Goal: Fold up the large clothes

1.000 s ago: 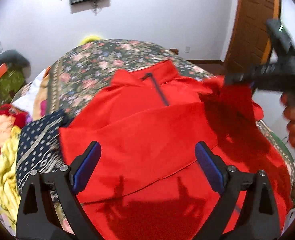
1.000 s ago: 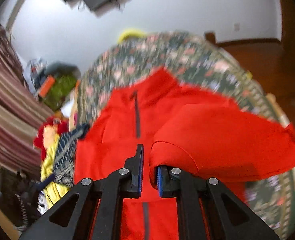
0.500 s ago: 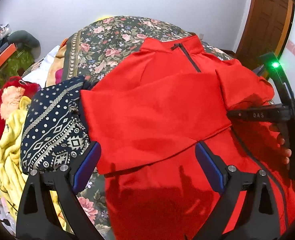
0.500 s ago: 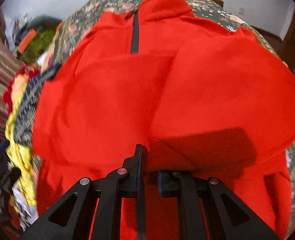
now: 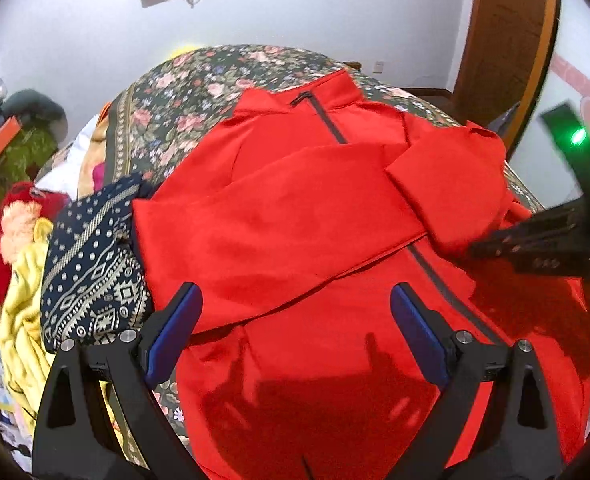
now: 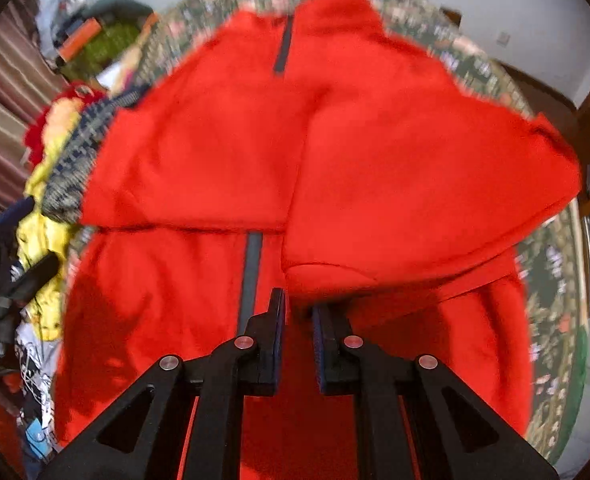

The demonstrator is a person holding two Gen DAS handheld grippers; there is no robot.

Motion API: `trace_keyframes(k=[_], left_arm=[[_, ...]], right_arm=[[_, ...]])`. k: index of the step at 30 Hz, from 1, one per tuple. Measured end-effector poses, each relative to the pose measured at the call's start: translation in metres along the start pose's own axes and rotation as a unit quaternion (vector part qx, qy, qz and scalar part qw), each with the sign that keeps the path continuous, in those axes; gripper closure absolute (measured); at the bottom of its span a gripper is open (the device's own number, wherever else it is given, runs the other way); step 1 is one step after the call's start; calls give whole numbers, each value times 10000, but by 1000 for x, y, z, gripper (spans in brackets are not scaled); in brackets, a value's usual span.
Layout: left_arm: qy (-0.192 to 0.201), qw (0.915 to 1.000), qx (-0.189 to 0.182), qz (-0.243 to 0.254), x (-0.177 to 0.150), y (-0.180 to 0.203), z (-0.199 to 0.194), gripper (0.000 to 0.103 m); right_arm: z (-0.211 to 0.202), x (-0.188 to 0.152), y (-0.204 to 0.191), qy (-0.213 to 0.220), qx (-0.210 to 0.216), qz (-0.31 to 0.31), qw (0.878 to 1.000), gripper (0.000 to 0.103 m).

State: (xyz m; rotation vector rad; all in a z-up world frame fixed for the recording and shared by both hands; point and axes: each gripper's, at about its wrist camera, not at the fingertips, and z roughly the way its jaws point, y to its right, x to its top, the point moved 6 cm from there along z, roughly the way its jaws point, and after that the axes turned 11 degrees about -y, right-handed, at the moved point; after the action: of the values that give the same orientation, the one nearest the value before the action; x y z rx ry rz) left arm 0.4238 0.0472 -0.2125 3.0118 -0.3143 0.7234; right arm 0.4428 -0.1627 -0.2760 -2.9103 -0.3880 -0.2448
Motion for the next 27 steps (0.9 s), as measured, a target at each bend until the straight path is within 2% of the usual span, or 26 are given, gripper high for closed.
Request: trace_keyframes(k=[5, 8, 14, 19, 23, 27], left_arm=[[90, 9998, -10, 185, 17, 27, -9, 7], [151, 9993, -32, 347, 34, 52, -12, 7], [190, 9968, -123, 761, 76, 115, -7, 7], [129, 9920, -375, 1197, 113, 189, 12, 7], [-78, 9867, -535, 1534, 130, 243, 41, 7], [-396, 9804, -376, 1891, 140, 289, 87, 7]], right_arm=[[-64, -1, 11, 1022, -309, -125, 9942, 94], [-93, -3, 25, 1448, -433, -26, 9885, 94], [-143, -31, 95, 2054, -730, 425, 9750, 94], [-152, -56, 157, 2149, -953, 783, 9688, 94], [-137, -76, 205, 1982, -897, 1169, 9690, 94], [-119, -87, 240, 1812, -711, 1512, 9692, 94]])
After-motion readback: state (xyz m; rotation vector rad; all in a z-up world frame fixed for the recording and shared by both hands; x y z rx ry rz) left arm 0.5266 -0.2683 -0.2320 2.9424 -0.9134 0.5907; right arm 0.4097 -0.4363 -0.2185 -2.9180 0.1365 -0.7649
